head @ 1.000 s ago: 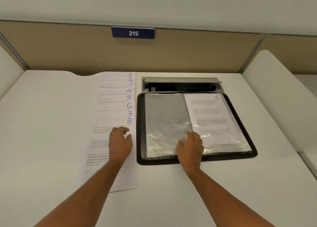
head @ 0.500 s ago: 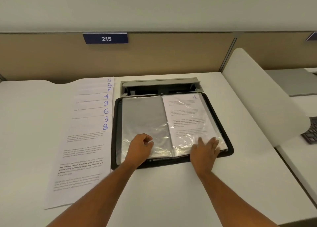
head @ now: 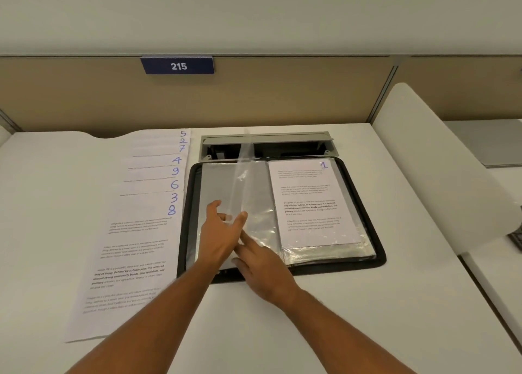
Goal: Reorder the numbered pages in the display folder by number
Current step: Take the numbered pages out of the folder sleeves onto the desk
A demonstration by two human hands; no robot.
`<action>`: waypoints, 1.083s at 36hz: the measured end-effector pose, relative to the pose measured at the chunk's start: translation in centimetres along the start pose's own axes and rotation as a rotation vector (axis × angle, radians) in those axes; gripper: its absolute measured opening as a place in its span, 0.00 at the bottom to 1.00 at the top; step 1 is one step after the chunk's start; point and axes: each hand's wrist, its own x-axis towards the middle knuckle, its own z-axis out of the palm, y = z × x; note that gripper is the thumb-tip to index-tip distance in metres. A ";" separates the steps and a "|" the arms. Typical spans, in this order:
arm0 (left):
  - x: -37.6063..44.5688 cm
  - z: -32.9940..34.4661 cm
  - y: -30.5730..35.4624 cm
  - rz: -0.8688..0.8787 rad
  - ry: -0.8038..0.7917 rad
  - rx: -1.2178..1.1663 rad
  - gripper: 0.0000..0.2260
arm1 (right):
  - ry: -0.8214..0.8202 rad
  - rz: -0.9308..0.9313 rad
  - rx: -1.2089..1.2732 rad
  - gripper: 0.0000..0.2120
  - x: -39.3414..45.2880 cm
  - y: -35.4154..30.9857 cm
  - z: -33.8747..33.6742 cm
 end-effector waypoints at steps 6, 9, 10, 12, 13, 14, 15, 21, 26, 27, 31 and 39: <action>0.7 -1.5 -1.8 -0.086 0.113 0.051 0.26 | 0.362 0.153 -0.085 0.14 -1.5 3.0 -1.1; 1.0 -2.2 -2.4 -0.159 0.179 0.064 0.27 | 0.476 0.459 -0.211 0.15 -2.8 5.5 -2.2; 1.1 -2.4 -2.5 -0.181 0.198 0.065 0.27 | 0.459 0.606 -0.256 0.20 -3.3 6.4 -2.4; 1.2 -2.9 -2.7 -0.219 0.237 0.068 0.26 | 0.418 0.868 -0.321 0.31 -4.4 8.2 -2.8; 1.2 -3.2 -2.7 -0.235 0.259 0.068 0.26 | 0.407 0.945 -0.340 0.35 -5.0 9.0 -3.0; 1.2 -3.4 -2.8 -0.245 0.282 0.068 0.25 | 0.401 0.990 -0.358 0.38 -5.6 9.8 -3.1; 1.2 -3.6 -2.9 -0.244 0.307 0.068 0.24 | 0.394 1.020 -0.375 0.39 -6.1 10.5 -3.2; 1.5 -2.9 -3.5 -0.120 0.341 0.104 0.19 | 0.299 0.999 -0.469 0.33 -6.8 11.8 -3.1; 0.5 -0.6 -2.6 0.034 0.176 0.133 0.14 | 0.303 0.933 -0.438 0.25 -6.0 11.3 -3.3; 0.2 0.0 -2.4 0.063 0.133 0.142 0.13 | 0.291 0.915 -0.405 0.24 -5.9 11.1 -3.4; -0.7 2.6 -1.9 0.151 -0.048 0.197 0.08 | 0.326 0.806 -0.138 0.25 -5.3 10.1 -4.0; -2.8 7.4 -1.2 0.244 -0.325 0.321 0.07 | 0.662 0.870 0.209 0.22 -4.4 9.0 -6.9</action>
